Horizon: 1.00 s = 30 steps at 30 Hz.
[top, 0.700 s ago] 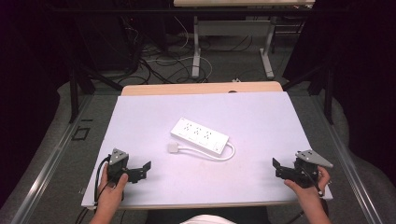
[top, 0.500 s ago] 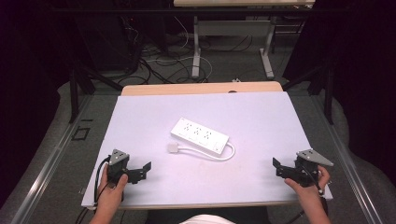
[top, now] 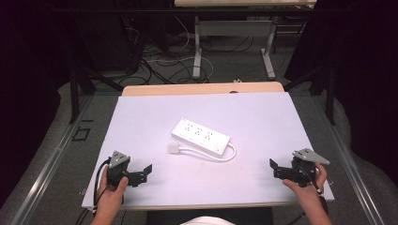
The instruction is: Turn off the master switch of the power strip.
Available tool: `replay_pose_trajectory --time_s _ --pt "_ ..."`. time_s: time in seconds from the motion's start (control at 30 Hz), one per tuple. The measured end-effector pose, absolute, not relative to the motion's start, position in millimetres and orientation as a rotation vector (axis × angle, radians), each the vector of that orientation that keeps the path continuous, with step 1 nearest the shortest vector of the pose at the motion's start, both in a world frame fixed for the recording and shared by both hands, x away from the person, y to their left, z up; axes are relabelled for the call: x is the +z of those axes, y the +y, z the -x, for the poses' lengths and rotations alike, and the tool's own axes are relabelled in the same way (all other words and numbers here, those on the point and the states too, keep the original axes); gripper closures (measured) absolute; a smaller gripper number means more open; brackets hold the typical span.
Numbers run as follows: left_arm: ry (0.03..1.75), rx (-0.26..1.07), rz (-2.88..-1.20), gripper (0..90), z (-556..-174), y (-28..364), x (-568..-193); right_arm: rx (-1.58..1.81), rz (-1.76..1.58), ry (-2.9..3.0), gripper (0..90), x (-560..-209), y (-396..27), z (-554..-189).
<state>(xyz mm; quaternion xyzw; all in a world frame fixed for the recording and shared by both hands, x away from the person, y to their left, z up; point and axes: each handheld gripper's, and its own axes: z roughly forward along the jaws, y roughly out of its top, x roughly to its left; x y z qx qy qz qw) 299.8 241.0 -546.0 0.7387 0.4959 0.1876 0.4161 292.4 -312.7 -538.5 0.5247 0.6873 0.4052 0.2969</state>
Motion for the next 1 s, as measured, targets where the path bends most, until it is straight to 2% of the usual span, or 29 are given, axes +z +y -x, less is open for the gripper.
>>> replay_pose_trajectory --time_s 0.4,0.73,0.9,1.0 --pt "1.241 0.463 -1.866 3.2 -302 238 -545 1.064 -1.361 1.893 1.4 -535 -302 -292" --pt "1.252 0.489 -1.863 3.3 -303 236 -547 1.066 -1.316 1.946 6.5 -522 -288 -292" --pt "1.255 0.487 -1.873 3.3 -302 236 -547 1.042 -1.264 1.998 14.9 -516 -279 -294" --pt "1.253 0.501 -1.879 3.3 -302 236 -547 1.03 -1.236 2.033 14.9 -512 -274 -297"
